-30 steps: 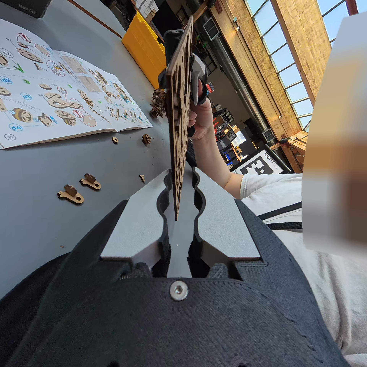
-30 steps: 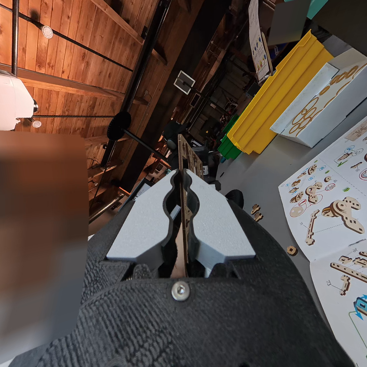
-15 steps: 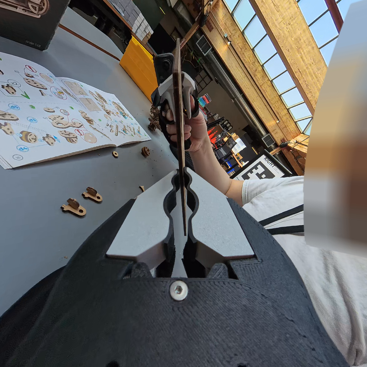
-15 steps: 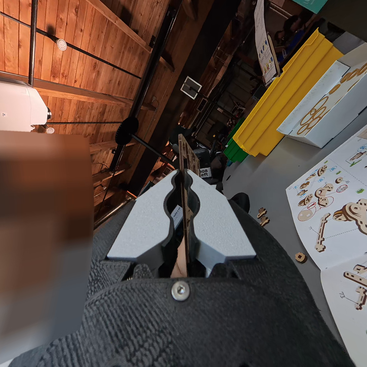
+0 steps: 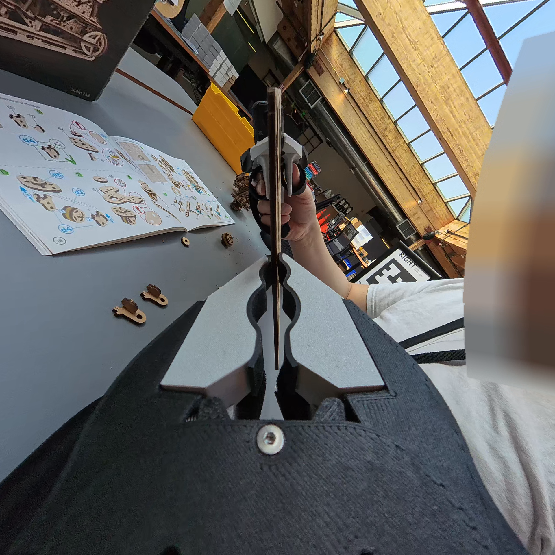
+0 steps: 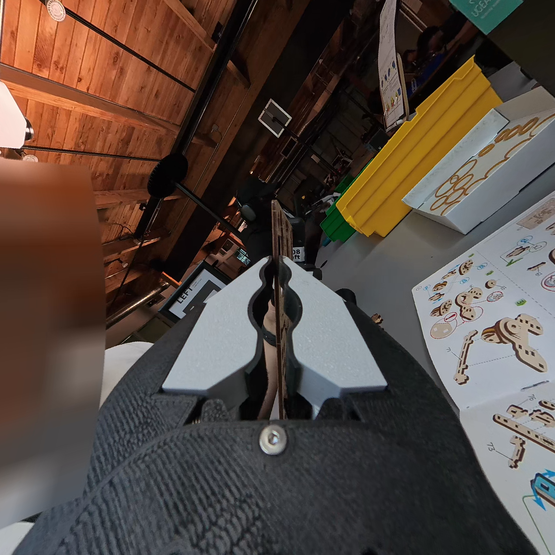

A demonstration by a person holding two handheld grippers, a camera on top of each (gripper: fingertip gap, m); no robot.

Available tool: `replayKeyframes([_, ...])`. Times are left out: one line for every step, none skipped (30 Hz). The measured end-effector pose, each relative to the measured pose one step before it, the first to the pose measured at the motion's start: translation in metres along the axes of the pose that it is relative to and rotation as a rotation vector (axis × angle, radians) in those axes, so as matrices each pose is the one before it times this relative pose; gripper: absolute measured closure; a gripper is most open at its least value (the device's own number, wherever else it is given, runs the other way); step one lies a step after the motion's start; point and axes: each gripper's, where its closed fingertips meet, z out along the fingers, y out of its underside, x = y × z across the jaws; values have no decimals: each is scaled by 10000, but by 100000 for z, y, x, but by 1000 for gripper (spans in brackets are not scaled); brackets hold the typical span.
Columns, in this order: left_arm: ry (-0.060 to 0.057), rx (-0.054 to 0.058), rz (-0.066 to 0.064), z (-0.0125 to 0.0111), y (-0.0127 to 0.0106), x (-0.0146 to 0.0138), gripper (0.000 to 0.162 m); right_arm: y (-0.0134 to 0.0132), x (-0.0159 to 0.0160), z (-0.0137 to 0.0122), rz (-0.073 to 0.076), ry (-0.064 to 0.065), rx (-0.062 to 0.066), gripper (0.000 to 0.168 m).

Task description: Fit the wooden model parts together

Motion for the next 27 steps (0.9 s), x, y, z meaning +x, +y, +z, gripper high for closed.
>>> replayKeyframes([-1,18,7,-37,-32,3,162,26,76,12,-69,59,-18,167])
replayKeyframes([-8,3,10,-38,-4,-3,162,39,43,28,-67,52,-26,167])
replayKeyframes([-8,6,11,-35,-9,-3,162,30,24,20,-53,36,-23,167])
replayKeyframes([14,11,2,-32,-9,27,162,19,-28,25,-39,6,-16,167])
replayKeyframes([35,9,-12,-24,-6,51,162,5,-60,20,-27,-15,-14,167])
replayKeyframes([37,10,-20,-25,-1,37,162,21,-36,22,-17,-9,-19,167])
replayKeyframes([23,8,-14,-16,8,20,162,15,-21,14,-27,2,-22,167])
replayKeyframes([3,3,-4,2,16,-2,162,16,-2,4,-44,22,-19,167])
replayKeyframes([-5,-16,-2,18,52,-8,162,11,44,-5,-50,53,-18,167])
replayKeyframes([-7,-26,-1,31,66,-13,162,16,60,-8,-56,61,-22,167])
replayKeyframes([-8,-4,3,8,20,-1,162,9,38,-17,-46,41,-21,167])
replayKeyframes([-3,12,4,-11,-24,1,162,17,18,-11,-26,25,-25,166])
replayKeyframes([-6,15,6,-39,-35,4,162,18,23,11,-23,20,-21,166])
replayKeyframes([-14,28,9,-50,-54,-9,162,18,56,13,-25,43,-12,164])
replayKeyframes([-26,32,2,-57,-61,-35,162,20,77,11,-47,72,-17,163])
replayKeyframes([-28,25,-4,-62,-45,-41,162,58,80,23,-82,82,-40,162])
replayKeyframes([-18,18,-13,-67,-35,-21,162,67,61,24,-111,81,-59,162])
replayKeyframes([-17,28,-11,-90,-57,-13,162,84,88,35,-118,107,-68,160])
replayKeyframes([-47,39,1,-140,-101,-17,162,49,57,33,-144,103,-65,158])
replayKeyframes([-86,84,19,-266,-232,-29,162,23,24,26,-157,103,-60,155])
replayKeyframes([-85,101,27,-410,-313,45,162,-7,26,-24,-169,116,-63,154])
replayKeyframes([-109,105,54,-577,-337,54,162,-53,12,-77,-176,104,-60,153])
replayKeyframes([-134,144,65,-722,-397,43,162,-120,54,-147,-169,114,-38,153])
replayKeyframes([-155,179,36,-804,-412,16,162,-155,133,-208,-140,146,0,154])
replayKeyframes([-175,167,17,-827,-371,-15,162,-207,171,-226,-97,143,44,154])
replayKeyframes([-172,134,40,-818,-300,-21,162,-222,131,-223,-38,94,77,154])
replayKeyframes([-163,108,74,-755,-230,-23,162,-231,78,-201,24,30,101,155])
